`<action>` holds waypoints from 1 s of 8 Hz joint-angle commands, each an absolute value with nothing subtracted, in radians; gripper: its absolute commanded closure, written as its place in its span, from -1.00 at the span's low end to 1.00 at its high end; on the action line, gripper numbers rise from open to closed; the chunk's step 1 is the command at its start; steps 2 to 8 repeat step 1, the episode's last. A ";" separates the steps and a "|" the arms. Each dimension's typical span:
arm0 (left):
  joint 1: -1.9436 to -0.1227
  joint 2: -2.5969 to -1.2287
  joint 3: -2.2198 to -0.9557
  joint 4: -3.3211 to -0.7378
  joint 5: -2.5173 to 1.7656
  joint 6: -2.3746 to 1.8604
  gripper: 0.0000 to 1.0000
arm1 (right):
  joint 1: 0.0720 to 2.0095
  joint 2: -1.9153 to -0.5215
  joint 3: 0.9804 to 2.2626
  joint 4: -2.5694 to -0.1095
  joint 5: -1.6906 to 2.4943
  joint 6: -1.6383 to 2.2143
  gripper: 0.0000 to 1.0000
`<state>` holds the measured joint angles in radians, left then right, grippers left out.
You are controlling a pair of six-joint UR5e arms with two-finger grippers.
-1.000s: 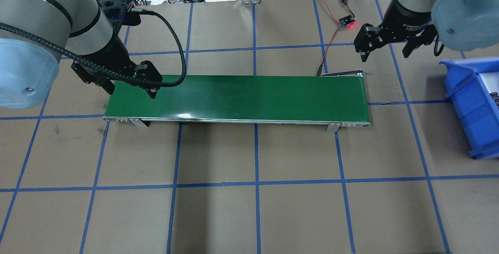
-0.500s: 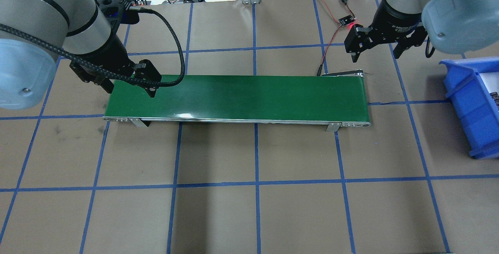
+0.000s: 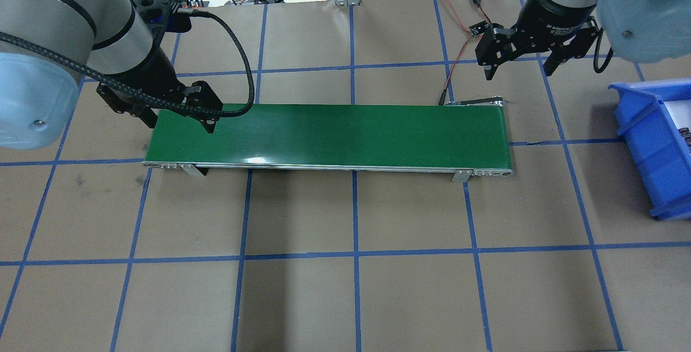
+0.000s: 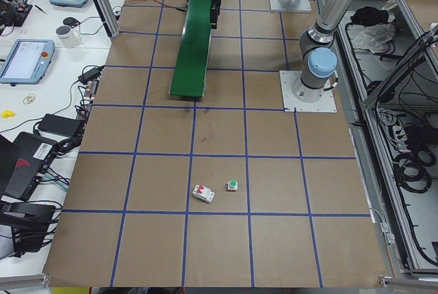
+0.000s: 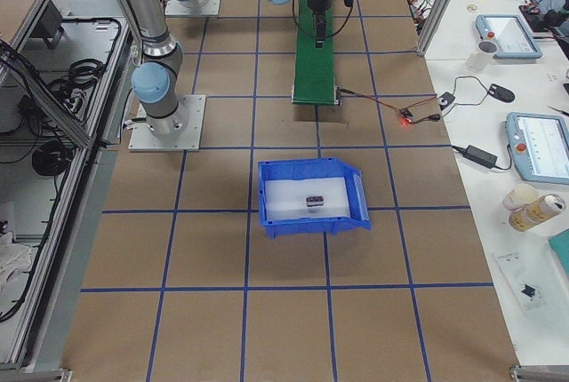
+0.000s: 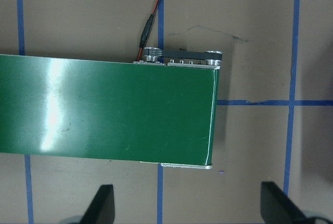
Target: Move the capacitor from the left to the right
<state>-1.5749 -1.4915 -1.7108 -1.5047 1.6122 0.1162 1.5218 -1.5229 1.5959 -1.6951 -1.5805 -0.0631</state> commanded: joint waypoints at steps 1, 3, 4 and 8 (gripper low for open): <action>-1.569 -1.490 -1.710 -1.499 1.606 0.120 -1.00 | 1.522 -1.537 1.600 -1.674 -1.572 -0.067 -1.00; -1.569 -1.490 -1.710 -1.499 1.606 0.120 -1.00 | 1.522 -1.537 1.600 -1.674 -1.572 -0.067 -1.00; -1.569 -1.490 -1.710 -1.499 1.606 0.120 -1.00 | 1.522 -1.537 1.600 -1.674 -1.572 -0.067 -1.00; -1.569 -1.490 -1.710 -1.499 1.606 0.120 -1.00 | 1.522 -1.537 1.600 -1.674 -1.572 -0.067 -1.00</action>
